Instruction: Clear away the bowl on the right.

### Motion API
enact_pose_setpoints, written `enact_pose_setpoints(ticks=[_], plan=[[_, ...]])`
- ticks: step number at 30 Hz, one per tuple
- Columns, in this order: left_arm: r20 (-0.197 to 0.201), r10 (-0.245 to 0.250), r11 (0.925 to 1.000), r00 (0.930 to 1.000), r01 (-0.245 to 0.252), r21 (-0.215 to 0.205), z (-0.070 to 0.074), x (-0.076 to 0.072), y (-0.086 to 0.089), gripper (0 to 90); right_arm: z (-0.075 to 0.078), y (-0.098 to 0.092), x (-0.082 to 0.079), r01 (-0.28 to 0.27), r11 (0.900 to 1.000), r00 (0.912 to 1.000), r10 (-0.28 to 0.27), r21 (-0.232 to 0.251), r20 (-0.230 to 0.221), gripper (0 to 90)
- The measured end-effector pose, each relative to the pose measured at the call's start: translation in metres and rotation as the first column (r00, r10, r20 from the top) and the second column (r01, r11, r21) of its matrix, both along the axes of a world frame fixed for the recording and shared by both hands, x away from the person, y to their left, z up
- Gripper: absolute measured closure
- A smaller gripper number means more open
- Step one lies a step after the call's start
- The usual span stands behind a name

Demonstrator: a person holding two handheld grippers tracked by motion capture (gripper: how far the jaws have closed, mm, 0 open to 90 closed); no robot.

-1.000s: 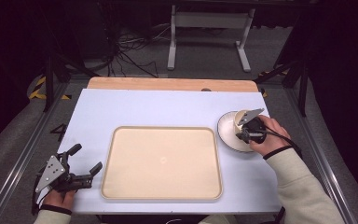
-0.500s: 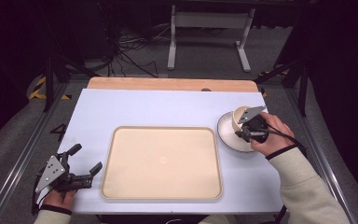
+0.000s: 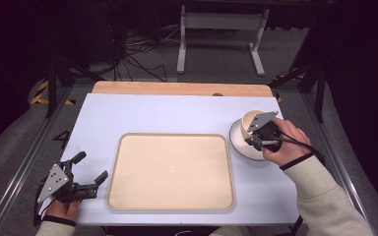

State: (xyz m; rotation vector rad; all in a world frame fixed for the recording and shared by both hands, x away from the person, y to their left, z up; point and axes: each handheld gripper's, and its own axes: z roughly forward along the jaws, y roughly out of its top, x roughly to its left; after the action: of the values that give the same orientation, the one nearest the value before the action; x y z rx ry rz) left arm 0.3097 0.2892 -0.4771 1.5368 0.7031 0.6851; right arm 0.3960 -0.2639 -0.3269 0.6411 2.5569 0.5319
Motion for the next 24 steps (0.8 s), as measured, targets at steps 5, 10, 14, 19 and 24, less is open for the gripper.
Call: enact_pose_setpoints(ticks=[5, 10, 14, 19, 24], plan=[[0.000, 0.000, 1.0000, 1.0000, 0.000, 0.000, 0.000, 0.000, 0.000, 0.2, 0.004, 0.014, -0.006, -0.041, 0.999, 0.9992, 0.041, 0.006, 0.000, 81.9], [-0.001, -0.001, 1.0000, 1.0000, 0.001, 0.000, 0.000, 0.000, 0.000, 0.2, 0.008, 0.032, -0.012, -0.088, 0.996, 0.9961, 0.088, 0.003, 0.002, 81.7], [-0.009, 0.000, 1.0000, 1.0000, 0.000, -0.003, 0.000, 0.001, 0.000, 0.2, 0.010, 0.045, -0.016, -0.118, 0.993, 0.9930, 0.118, -0.001, 0.006, 81.5], [-0.007, -0.001, 1.0000, 1.0000, 0.001, -0.002, 0.000, 0.000, 0.000, 0.2, 0.014, 0.066, -0.024, -0.170, 0.985, 0.9854, 0.170, 0.014, -0.001, 81.4], [-0.007, -0.001, 1.0000, 1.0000, 0.001, -0.003, 0.000, 0.000, 0.001, 0.2, 0.018, 0.088, -0.032, -0.226, 0.974, 0.9741, 0.226, 0.024, 0.000, 80.9]])
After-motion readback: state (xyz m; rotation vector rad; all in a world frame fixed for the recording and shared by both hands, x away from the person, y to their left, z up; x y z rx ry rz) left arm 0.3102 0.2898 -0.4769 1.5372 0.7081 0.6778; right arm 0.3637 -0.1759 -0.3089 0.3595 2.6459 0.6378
